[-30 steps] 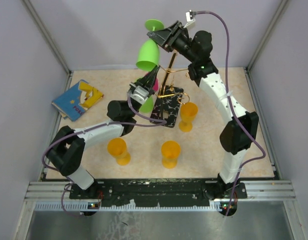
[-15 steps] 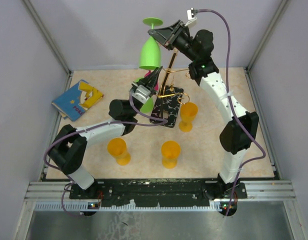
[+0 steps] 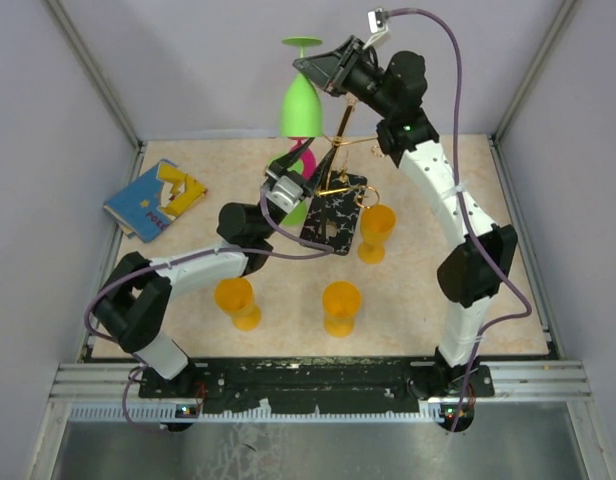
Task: Place the wine glass upside down on the wine glass rack
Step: Turn the wine glass upside down at the wine rack.
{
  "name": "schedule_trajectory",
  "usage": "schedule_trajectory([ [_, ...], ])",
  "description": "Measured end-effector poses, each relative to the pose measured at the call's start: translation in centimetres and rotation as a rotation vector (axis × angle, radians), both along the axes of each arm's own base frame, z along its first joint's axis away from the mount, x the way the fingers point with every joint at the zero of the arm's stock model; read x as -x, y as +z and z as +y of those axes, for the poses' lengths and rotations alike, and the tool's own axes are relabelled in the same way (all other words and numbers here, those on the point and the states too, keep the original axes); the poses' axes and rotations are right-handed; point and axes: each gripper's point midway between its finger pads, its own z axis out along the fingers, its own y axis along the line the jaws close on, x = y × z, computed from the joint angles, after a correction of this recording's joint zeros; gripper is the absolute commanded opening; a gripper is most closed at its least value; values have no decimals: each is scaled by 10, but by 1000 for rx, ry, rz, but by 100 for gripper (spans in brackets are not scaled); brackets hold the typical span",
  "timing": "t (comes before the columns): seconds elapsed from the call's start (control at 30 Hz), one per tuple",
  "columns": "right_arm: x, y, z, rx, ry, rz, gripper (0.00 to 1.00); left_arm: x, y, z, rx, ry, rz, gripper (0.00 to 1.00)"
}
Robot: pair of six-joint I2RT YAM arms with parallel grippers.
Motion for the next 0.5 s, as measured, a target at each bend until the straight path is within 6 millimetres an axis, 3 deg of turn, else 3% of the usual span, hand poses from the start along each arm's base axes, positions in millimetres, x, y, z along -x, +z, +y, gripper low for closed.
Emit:
schedule_trajectory([
  [0.17, -6, 18, -13, 33, -68, -82, 0, 6, -4, 2, -15, -7, 14, 79],
  [0.23, -12, 23, -23, 48, -107, -112, 0, 7, -6, 3, -22, -9, 24, 97],
  [0.4, -37, 17, -54, 121, -241, -154, 0, 8, -5, 4, -33, -13, 45, 99],
  [0.5, -50, 0, -82, 190, -350, -156, 0, 7, -2, 4, -43, -12, 70, 99],
])
